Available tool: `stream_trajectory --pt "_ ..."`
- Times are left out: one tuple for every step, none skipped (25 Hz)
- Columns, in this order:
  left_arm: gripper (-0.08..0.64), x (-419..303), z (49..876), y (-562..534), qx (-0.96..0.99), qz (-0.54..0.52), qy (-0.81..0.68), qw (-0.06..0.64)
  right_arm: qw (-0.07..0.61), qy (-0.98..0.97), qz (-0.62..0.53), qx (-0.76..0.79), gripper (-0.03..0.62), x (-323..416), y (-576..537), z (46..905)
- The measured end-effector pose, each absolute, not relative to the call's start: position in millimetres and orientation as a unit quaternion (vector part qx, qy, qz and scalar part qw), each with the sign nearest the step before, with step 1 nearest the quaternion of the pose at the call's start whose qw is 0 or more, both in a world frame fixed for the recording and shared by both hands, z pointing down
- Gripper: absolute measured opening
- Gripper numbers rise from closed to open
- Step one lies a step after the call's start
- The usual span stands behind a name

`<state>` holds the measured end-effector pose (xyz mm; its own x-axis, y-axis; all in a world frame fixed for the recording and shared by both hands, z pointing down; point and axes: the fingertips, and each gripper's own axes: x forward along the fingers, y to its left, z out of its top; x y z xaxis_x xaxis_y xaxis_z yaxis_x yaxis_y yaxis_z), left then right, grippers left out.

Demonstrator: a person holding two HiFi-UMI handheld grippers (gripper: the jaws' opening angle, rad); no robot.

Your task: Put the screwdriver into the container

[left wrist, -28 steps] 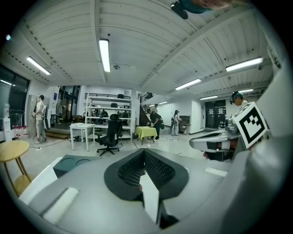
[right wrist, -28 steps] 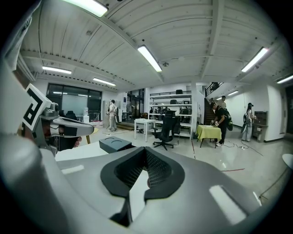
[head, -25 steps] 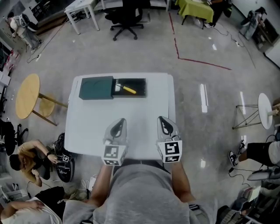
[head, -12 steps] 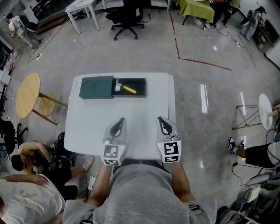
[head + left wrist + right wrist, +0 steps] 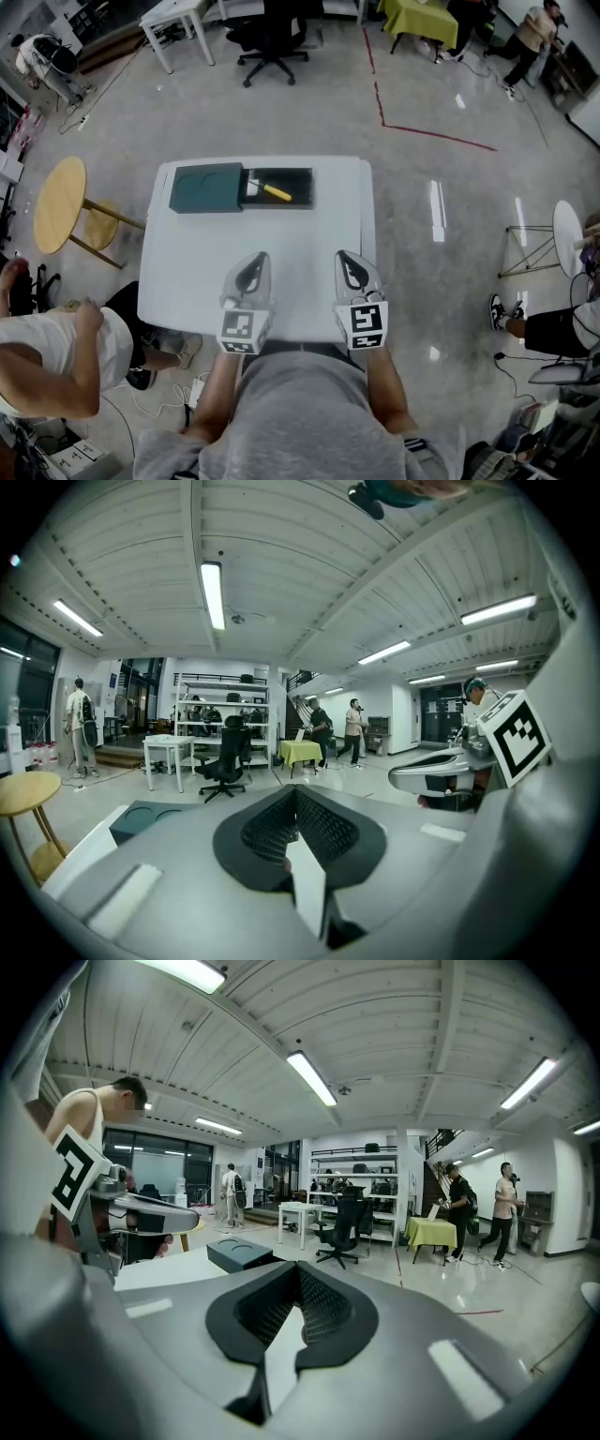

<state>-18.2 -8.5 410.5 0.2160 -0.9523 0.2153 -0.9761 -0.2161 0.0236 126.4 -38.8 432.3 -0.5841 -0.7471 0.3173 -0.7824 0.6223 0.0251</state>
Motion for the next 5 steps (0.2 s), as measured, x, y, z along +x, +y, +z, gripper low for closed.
stream_trajectory --pt "0.011 -18.6 411.3 -8.4 0.776 0.078 -0.621 0.076 0.150 -0.888 0.058 0.431 0.003 125.7 -38.7 433.0" --pt "0.011 -19.0 412.1 -8.4 0.776 0.078 -0.621 0.076 0.150 -0.888 0.058 0.431 0.003 125.1 -38.7 433.4" --pt "0.011 -19.4 412.7 -8.5 0.777 0.078 -0.620 0.076 0.150 -0.888 0.058 0.431 0.003 124.5 -38.7 433.8" --pt "0.011 -19.8 413.2 -8.5 0.777 0.077 -0.620 0.076 0.150 -0.888 0.058 0.431 0.003 124.1 -38.6 434.1" --pt "0.011 -20.1 413.7 -8.6 0.777 0.077 -0.620 0.076 0.150 -0.888 0.057 0.431 0.003 123.6 -38.6 434.3"
